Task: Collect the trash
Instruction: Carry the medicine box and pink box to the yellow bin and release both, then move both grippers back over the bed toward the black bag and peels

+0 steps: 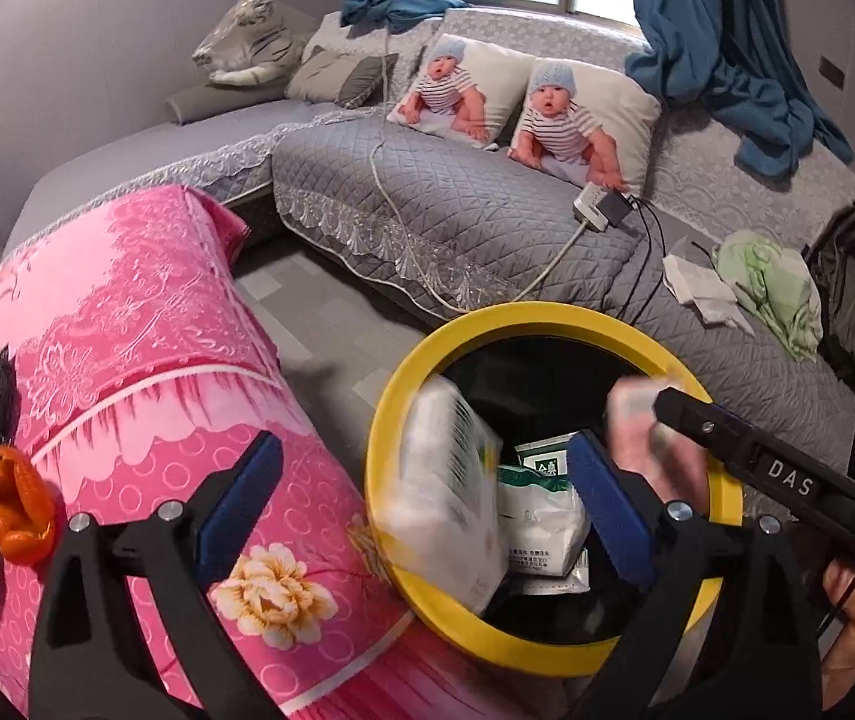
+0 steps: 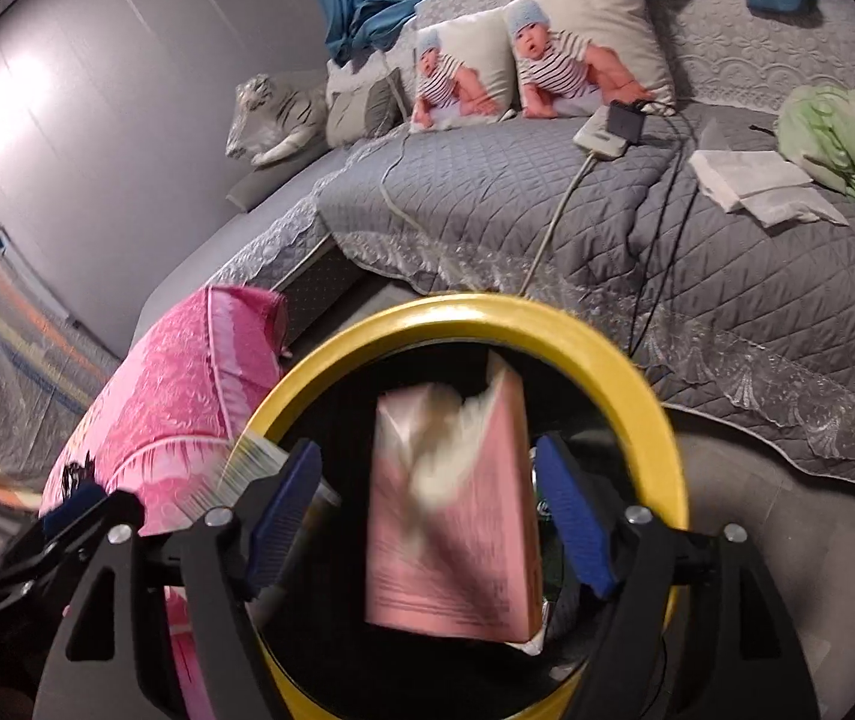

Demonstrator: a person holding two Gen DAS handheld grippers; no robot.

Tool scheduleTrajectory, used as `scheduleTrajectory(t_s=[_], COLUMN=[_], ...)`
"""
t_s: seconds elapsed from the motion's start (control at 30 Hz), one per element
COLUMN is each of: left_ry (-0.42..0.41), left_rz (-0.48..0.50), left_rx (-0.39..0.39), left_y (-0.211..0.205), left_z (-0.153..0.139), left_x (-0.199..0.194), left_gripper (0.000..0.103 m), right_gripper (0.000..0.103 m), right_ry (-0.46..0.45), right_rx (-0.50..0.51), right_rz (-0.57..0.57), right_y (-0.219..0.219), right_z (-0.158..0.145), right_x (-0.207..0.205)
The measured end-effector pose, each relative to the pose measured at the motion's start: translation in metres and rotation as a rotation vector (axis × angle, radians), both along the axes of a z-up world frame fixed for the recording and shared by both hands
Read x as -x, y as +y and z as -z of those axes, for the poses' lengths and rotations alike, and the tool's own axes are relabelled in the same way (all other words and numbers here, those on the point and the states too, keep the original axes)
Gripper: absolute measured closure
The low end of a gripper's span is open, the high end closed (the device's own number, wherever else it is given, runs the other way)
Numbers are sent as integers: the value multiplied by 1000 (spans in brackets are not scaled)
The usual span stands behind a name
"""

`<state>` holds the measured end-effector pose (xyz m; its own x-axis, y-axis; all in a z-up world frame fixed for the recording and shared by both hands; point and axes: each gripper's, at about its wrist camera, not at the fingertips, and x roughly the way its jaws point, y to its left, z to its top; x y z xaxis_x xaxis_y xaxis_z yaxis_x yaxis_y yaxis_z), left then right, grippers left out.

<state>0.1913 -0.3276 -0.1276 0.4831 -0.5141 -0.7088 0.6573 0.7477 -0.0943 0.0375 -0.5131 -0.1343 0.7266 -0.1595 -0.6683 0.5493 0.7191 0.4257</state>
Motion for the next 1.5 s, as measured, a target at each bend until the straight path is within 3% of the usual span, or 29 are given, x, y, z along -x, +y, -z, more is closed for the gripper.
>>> scheduleTrajectory(t_s=[0.1, 0.27, 0.63, 0.73, 0.87, 0.97, 1.1, 1.23, 1.5], left_ry=[64, 56, -51, -125, -237, -303, -330, -283, -158], left_rz=[-46, -146, -336, -387, -485, -583, -678, -717, -706], left_rx=[37, 113, 370, 403, 368, 298, 167, 98, 143], left_y=[17, 48, 157, 199, 253, 295, 347, 387, 418], left_z=[-1, -13, -82, -99, -110, -107, -89, -66, -34], left_x=[-10, -17, -15, -7, 0, 3, 1, -1, 0], left_gripper=[10, 9, 8, 8, 8, 8, 8, 8, 8], right_gripper=[25, 23, 22, 22, 18, 17, 17, 18, 18], right_ry=[-31, -79, -193, -223, -233, -216, -177, -126, 77], right_rx=[-8, -8, 79, 113, 140, 115, 169, 215, 313], right_rz=[34, 30, -248, -330, -430, -534, -634, -763, -989], right_y=[-5, -3, 65, 90, 120, 148, 190, 242, 348], right_z=[-6, -17, -55, -68, -80, -85, -92, -95, -92], right_x=[8, 13, -18, -31, -47, -67, -92, -126, -226])
